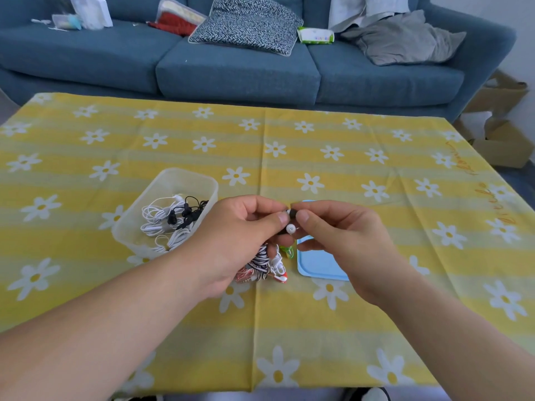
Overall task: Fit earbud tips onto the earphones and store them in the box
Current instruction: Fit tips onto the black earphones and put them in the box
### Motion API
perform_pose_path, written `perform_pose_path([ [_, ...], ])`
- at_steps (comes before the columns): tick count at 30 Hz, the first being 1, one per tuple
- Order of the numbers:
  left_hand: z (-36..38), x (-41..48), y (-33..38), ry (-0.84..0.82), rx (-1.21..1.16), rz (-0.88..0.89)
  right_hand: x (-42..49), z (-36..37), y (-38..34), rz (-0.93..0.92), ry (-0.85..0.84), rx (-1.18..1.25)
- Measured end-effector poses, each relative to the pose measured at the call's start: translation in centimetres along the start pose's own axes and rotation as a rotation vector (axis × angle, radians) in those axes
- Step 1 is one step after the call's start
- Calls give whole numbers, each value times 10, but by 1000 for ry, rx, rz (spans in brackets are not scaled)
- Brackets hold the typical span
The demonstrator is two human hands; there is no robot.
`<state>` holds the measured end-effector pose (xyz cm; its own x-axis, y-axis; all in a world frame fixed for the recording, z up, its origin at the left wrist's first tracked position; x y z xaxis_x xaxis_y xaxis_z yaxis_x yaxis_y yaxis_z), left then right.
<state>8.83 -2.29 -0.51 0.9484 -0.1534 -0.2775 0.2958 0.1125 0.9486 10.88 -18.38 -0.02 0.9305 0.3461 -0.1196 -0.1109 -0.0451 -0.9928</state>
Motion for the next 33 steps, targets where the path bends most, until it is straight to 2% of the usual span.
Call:
perform_pose_path([
  [5, 5, 1, -5, -6, -49, -48, 0, -4, 3, 8, 43, 39],
  [11, 7, 2, -8, -16, -69, -87, 1, -3, 3, 40, 6, 4],
  [13, 7, 4, -13, -4, -107, -110, 2, -12, 4, 66, 60, 51],
  [15, 6, 5, -21, 23, -149, -155, 2, -35, 6, 93, 199, 61],
  [17, 5, 7, -30, 50, -167, -209, 0, -64, 11, 131, 356, -28],
  [19, 5, 9, -36, 67, -176, -244, -2, -82, 17, 181, 428, -186],
  [24, 3, 11, -42, 92, -204, -281, 12, -85, 41, 335, 324, -625],
  [28, 1, 11, -41, 102, -243, -283, 18, -89, 59, 423, 266, -771],
  [33, -6, 10, -38, 94, -238, -267, 18, -88, 58, 385, 319, -839],
])
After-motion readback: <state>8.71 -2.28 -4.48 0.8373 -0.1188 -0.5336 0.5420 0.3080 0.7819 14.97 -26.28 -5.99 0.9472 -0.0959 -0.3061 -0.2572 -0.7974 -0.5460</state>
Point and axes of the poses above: each hand's wrist, its own x-axis towards the middle knuckle, its own z-axis out of the palm, y = z × x, the point moved 9 cm from there along x, towards the middle knuckle, and after that the axes turned 9 degrees about -y, right-handed, at the moved point
